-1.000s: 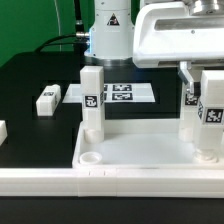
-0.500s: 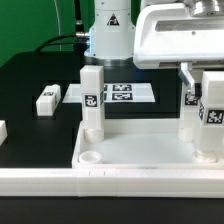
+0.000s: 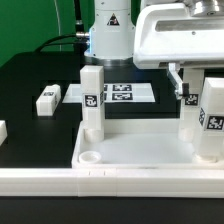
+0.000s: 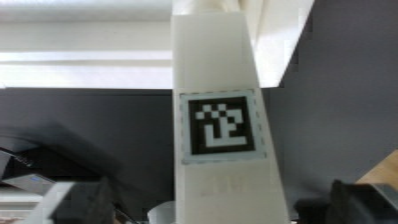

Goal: Assemble desk

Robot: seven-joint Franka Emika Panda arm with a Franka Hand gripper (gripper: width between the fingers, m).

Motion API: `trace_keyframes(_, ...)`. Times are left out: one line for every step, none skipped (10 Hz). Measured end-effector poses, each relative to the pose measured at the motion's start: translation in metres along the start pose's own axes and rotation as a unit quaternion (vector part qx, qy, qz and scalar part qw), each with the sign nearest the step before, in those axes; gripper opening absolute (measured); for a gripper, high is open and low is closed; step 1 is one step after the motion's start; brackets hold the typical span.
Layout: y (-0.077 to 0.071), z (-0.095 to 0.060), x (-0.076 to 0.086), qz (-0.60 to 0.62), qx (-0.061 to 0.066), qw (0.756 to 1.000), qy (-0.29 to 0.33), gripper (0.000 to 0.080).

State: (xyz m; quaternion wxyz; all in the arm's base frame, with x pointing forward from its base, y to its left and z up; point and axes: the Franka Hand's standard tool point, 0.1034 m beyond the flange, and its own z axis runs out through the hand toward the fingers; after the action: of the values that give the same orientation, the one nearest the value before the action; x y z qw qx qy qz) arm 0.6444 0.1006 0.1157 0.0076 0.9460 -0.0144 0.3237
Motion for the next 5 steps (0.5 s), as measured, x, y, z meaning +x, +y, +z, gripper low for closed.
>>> trace_keyframes(0.0,0.0,0.0,0.0,0.0,1.0,0.0,0.0636)
trace_keyframes(-0.001,0.0,0.0,0.0,0.001,1.0,0.0,0.0648)
trace_keyframes(-0.004,-0.001,0.0,-0.001,0.002,1.0,0.001,0.0648)
trace_keyframes(-0.007,-0.005,0.001,-0.001,0.004,1.0,0.001,0.0648)
trace_keyframes(-0.011,-0.011,0.004,-0.001,0.008,1.0,0.002,0.0649)
